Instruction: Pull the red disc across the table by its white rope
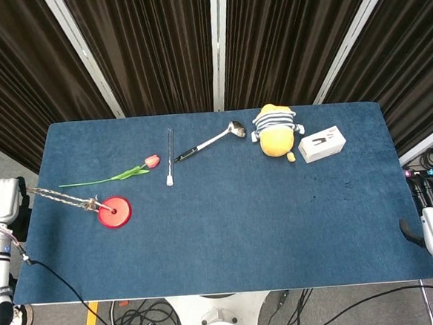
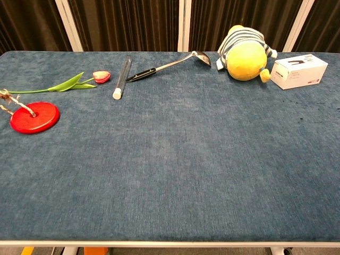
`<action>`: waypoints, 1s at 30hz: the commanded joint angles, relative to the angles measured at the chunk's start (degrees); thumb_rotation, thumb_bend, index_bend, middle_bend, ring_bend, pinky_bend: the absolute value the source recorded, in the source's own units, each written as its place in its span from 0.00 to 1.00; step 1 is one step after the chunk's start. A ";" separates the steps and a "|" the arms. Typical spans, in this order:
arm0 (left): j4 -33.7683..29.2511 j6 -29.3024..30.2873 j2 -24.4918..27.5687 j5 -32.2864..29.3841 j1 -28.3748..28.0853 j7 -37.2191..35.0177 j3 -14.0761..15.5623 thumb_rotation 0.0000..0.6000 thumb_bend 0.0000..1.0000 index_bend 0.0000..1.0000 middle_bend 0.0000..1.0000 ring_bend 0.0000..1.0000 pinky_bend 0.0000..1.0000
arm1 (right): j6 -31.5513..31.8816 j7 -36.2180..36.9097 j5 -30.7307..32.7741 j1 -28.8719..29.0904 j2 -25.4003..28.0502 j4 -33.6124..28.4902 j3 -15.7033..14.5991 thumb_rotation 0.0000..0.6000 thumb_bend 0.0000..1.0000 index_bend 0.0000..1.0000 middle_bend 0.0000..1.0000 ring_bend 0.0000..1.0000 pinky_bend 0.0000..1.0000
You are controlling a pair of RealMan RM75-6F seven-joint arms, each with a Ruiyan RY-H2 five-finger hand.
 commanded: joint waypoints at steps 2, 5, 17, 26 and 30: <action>0.91 2.41 -2.21 -1.78 0.28 1.44 -2.97 1.00 0.37 0.78 0.93 0.71 0.83 | 0.01 -0.08 -0.04 -0.01 -0.08 -0.01 -0.09 1.00 0.27 0.00 0.00 0.00 0.00; -0.20 1.81 -2.00 3.23 0.58 -2.85 -2.23 1.00 0.37 0.78 0.93 0.71 0.83 | -0.10 -0.08 0.10 0.06 -0.17 0.08 -0.07 1.00 0.27 0.00 0.00 0.00 0.00; 4.71 4.56 -9.93 26.76 -2.89 -20.39 -0.21 1.00 0.37 0.78 0.93 0.71 0.83 | -0.39 -0.41 0.05 0.50 0.06 -0.59 0.06 1.00 0.27 0.00 0.00 0.00 0.00; -4.14 -20.15 -5.61 13.57 -9.29 -11.54 1.96 1.00 0.00 0.05 0.01 0.00 0.18 | -0.21 -0.32 0.45 0.33 0.25 -0.71 0.10 1.00 0.27 0.00 0.00 0.00 0.00; -6.12 -18.90 -4.90 11.58 -9.01 -10.24 0.92 1.00 0.00 0.05 0.00 0.00 0.15 | -0.40 -0.09 0.95 0.31 0.26 -0.42 0.20 1.00 0.27 0.00 0.00 0.00 0.00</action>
